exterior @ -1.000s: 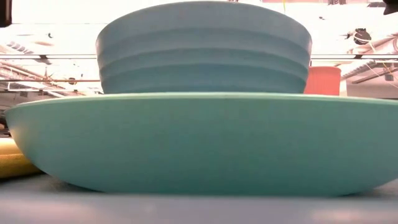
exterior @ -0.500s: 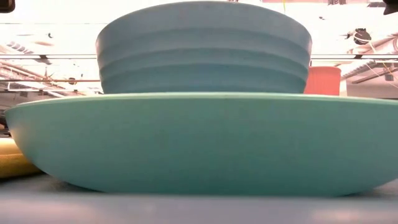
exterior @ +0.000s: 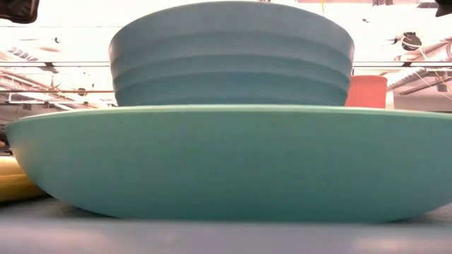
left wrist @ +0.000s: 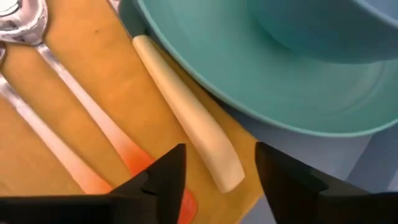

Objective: Set up tray
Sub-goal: Put the yellow knife on the yellow napkin to the right of the orange spoon

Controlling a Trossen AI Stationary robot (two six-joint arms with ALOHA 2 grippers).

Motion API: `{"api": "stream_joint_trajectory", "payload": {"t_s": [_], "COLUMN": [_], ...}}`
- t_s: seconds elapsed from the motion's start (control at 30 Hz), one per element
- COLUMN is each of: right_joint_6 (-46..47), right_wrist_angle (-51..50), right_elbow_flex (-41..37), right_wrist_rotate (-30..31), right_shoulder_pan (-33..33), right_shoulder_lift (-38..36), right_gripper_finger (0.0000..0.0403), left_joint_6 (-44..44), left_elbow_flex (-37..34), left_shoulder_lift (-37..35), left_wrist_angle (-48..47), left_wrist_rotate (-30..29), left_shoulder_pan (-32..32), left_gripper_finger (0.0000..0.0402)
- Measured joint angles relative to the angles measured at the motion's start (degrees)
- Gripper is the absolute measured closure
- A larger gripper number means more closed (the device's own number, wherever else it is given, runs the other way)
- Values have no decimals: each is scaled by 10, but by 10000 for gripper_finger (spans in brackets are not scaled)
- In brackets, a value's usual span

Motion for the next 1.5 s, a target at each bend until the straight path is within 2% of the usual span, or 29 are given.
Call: {"api": "stream_joint_trajectory", "payload": {"t_s": [0.13, 0.3, 0.67, 1.27, 1.5], "right_joint_6": [0, 0, 0, 0, 0], "right_wrist_angle": [0, 0, 0, 0, 0], "right_elbow_flex": [0, 0, 0, 0, 0], "right_wrist_rotate": [0, 0, 0, 0, 0], "right_shoulder_pan": [0, 0, 0, 0, 0], "right_shoulder_lift": [0, 0, 0, 0, 0], "right_gripper_finger": [385, 383, 383, 385, 385], "left_joint_6": [0, 1, -4, -14, -16], "left_elbow_flex": [0, 0, 0, 0, 0], "left_shoulder_lift": [7, 11, 13, 27, 28], "left_wrist_angle": [-2, -4, -8, -10, -14], "left_wrist_rotate": [4, 5, 5, 14, 14], "left_shoulder_pan": [4, 5, 5, 8, 8], "left_gripper_finger": [172, 165, 211, 217, 273]}}
